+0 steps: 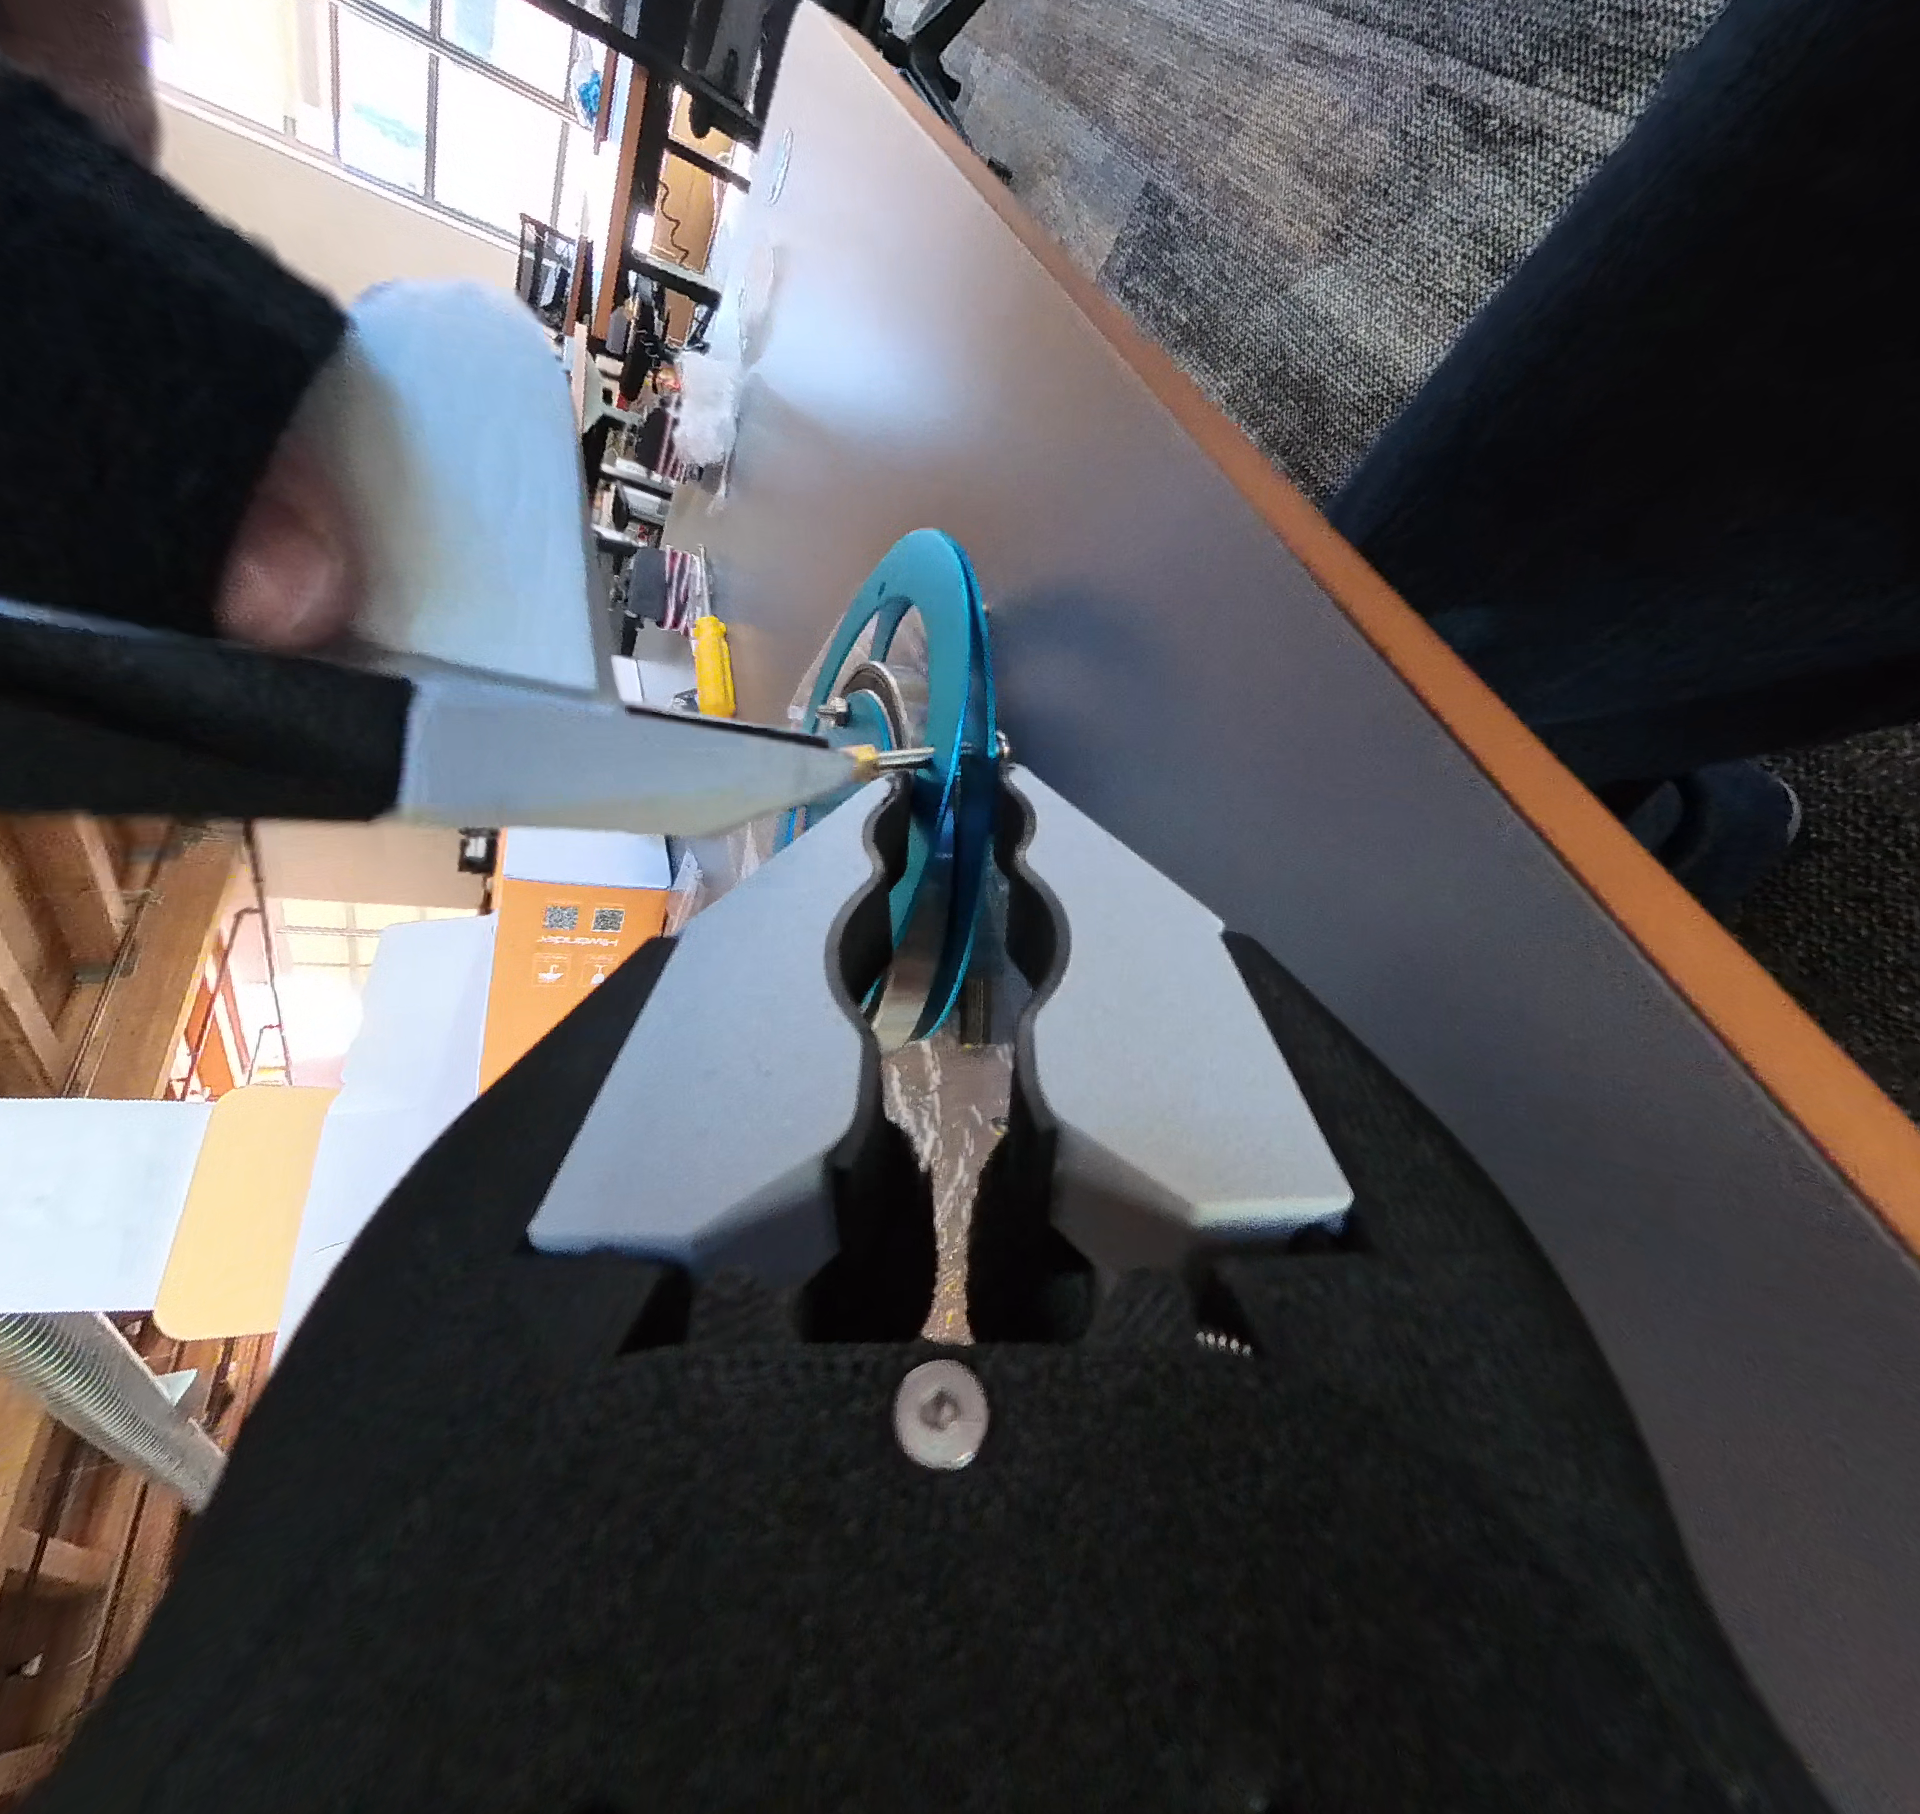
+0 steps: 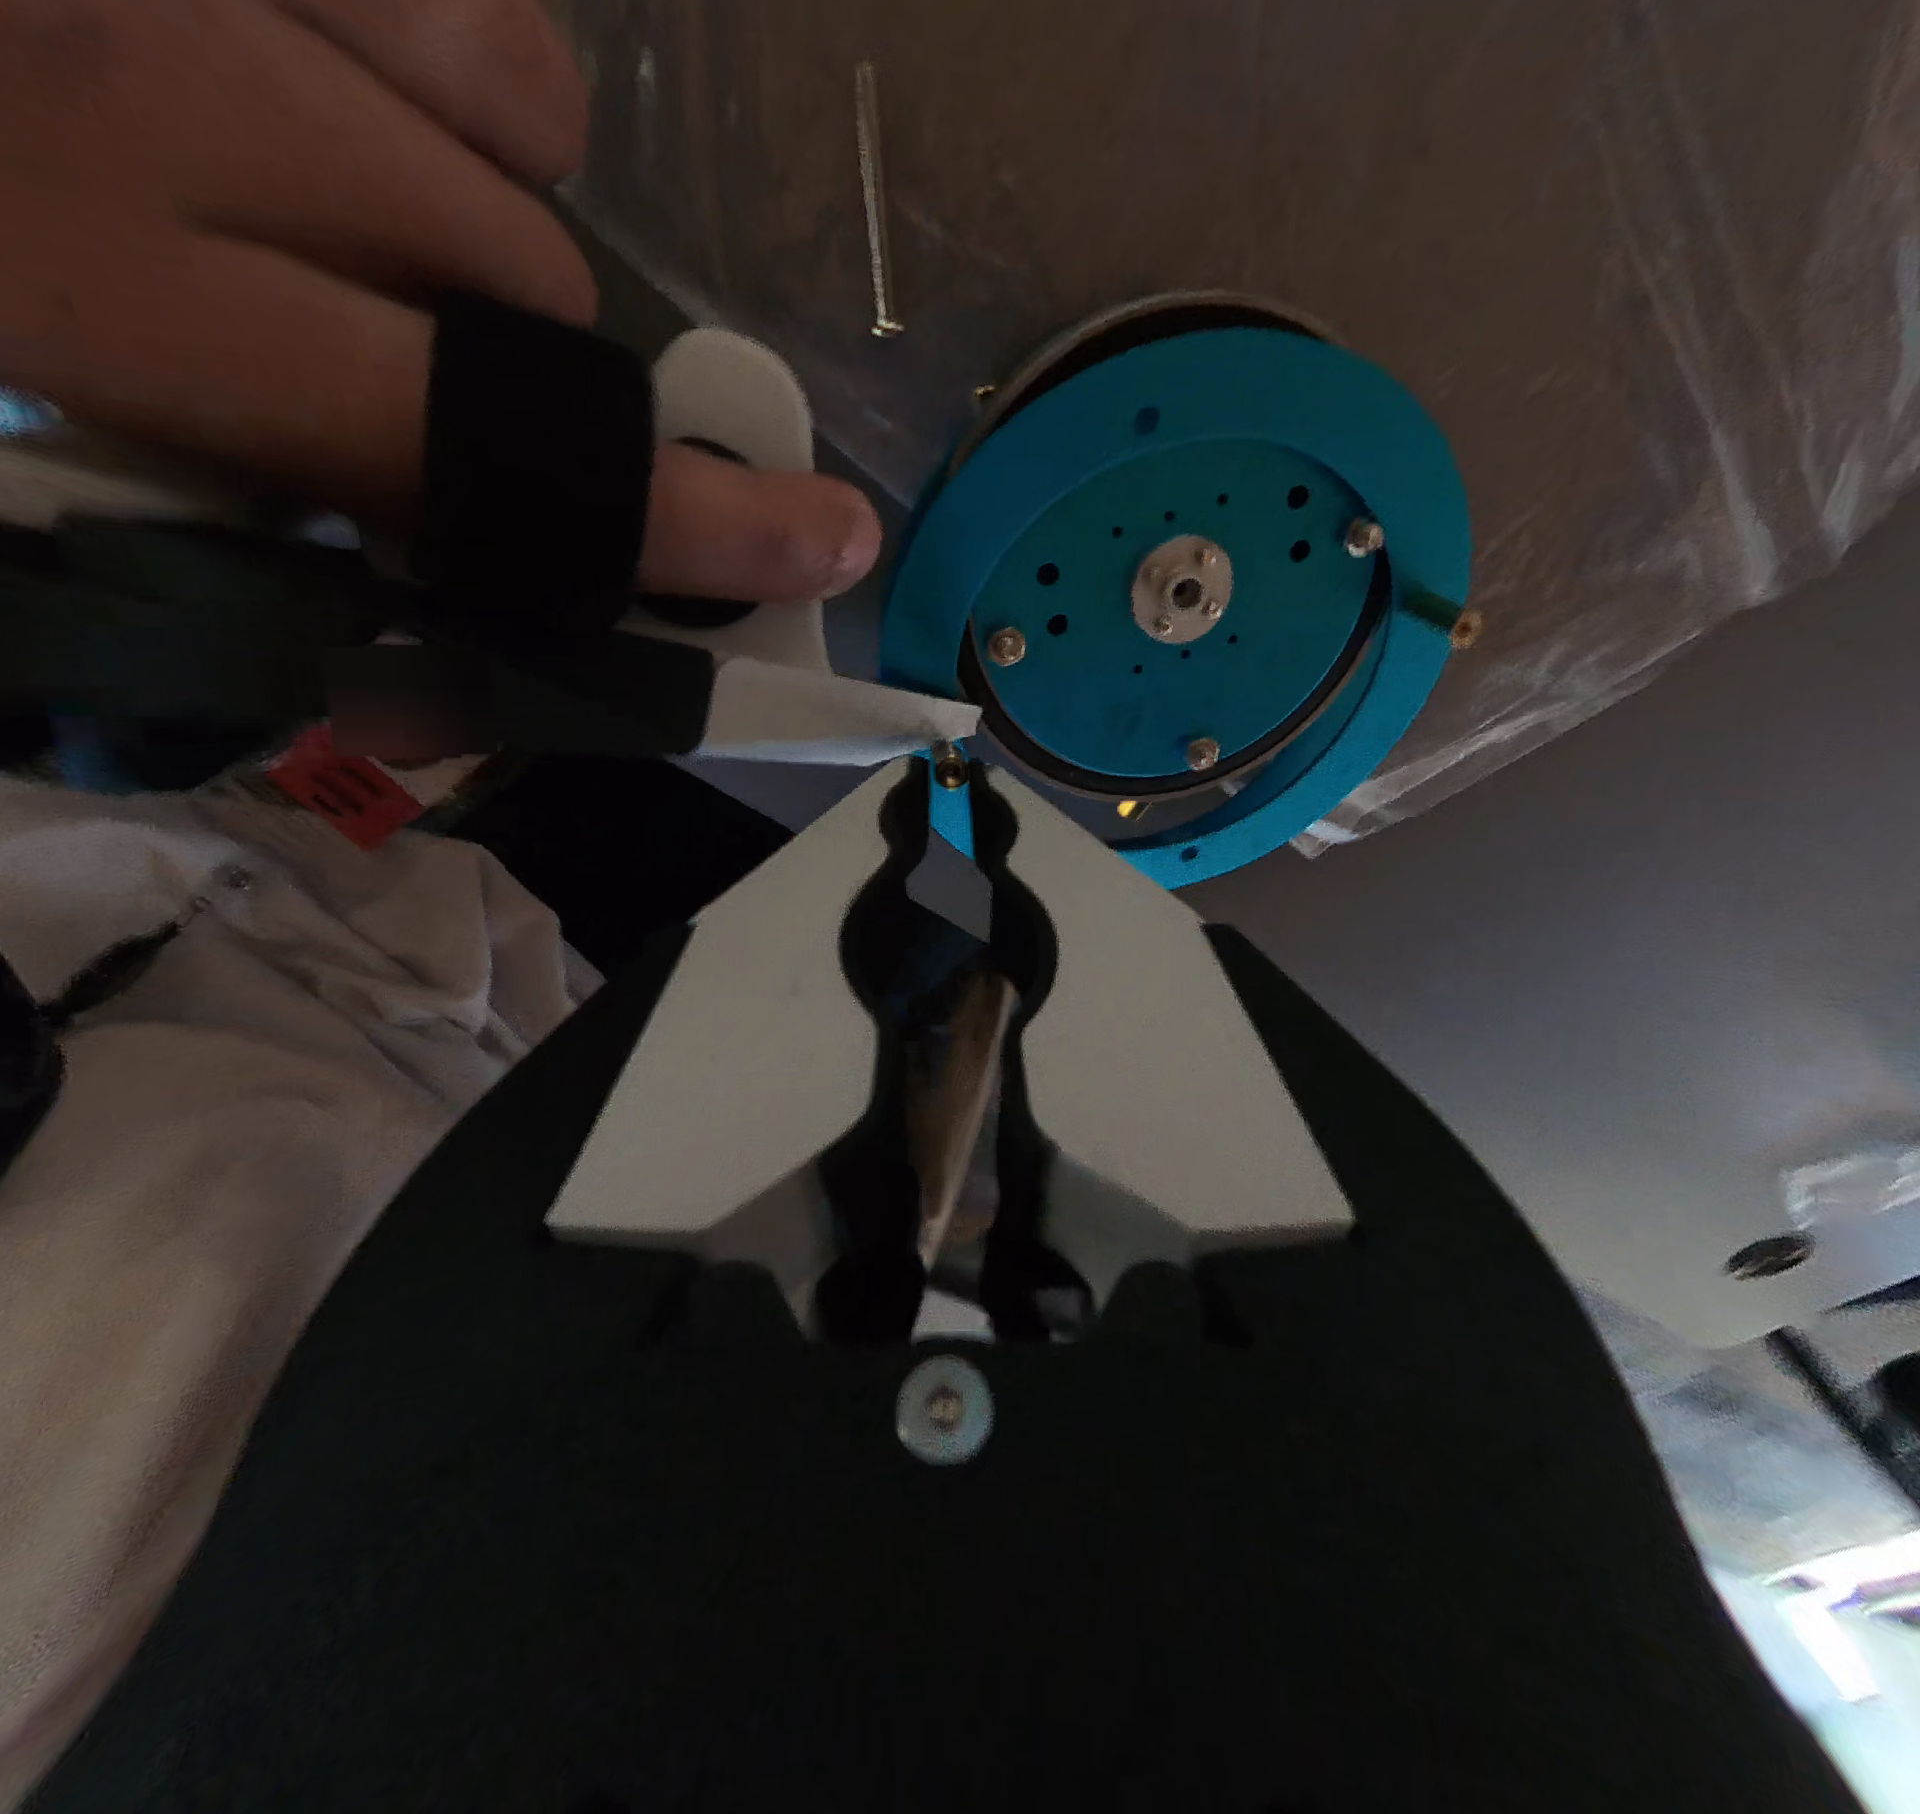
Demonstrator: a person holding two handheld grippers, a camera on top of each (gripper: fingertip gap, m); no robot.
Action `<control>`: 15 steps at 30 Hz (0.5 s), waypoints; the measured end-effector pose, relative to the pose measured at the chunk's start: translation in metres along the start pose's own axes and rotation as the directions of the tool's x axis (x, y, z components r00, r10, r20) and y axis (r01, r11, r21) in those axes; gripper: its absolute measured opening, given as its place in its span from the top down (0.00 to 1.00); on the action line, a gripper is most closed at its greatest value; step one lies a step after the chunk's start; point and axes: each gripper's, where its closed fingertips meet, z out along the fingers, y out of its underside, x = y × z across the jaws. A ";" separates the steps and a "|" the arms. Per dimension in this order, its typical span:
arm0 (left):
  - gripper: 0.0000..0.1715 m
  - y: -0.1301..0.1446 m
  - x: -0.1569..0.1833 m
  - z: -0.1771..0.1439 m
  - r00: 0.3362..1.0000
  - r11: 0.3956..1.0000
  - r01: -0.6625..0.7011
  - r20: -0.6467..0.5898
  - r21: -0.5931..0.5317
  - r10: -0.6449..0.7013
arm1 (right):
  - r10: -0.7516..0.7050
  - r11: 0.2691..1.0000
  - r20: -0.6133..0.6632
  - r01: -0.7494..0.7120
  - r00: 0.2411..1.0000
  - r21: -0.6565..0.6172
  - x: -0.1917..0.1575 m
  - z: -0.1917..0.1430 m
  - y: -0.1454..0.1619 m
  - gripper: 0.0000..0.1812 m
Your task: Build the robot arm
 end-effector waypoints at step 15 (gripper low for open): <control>0.91 0.000 0.000 -0.003 1.000 0.999 0.019 -0.006 0.038 -0.018 | -0.982 0.185 0.032 0.926 0.185 0.328 -0.007 -0.025 -0.003 0.86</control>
